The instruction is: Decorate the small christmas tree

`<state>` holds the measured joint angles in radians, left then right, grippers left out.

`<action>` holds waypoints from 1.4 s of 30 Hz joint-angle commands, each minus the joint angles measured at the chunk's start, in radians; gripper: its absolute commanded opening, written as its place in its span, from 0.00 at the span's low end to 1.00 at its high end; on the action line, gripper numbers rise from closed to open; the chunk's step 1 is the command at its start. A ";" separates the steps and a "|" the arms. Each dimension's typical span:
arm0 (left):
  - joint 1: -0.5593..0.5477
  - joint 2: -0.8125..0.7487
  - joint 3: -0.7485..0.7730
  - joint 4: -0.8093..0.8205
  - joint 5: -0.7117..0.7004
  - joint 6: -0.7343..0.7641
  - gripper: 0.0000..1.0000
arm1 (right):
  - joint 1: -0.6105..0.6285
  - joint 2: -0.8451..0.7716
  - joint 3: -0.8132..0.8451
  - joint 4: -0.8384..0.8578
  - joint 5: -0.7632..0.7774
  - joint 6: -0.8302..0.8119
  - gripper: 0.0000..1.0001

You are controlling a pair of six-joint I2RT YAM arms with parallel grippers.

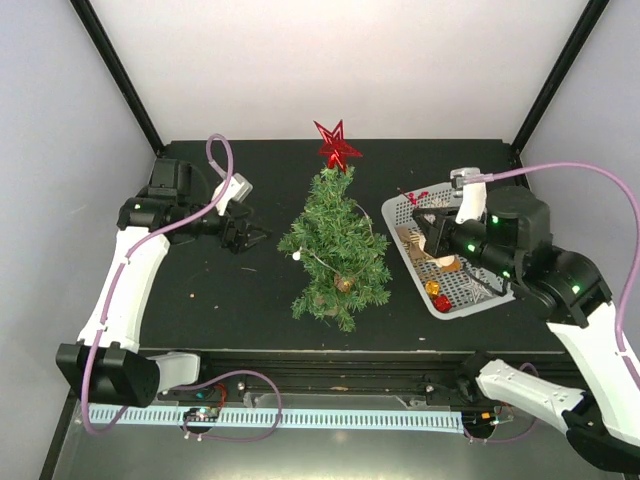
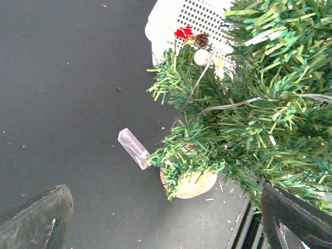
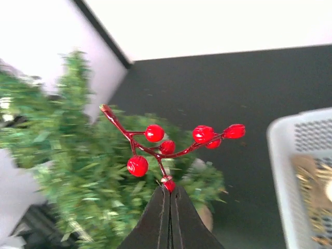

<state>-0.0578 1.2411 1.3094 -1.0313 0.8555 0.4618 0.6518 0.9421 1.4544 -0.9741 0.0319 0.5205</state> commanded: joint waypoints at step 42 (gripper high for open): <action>0.009 -0.092 -0.032 -0.047 0.048 0.034 0.99 | 0.020 0.181 -0.121 0.187 -0.453 -0.132 0.01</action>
<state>-0.0536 1.1645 1.2793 -1.0657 0.8841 0.4839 0.6662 1.1370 1.3415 -0.8070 -0.4309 0.4046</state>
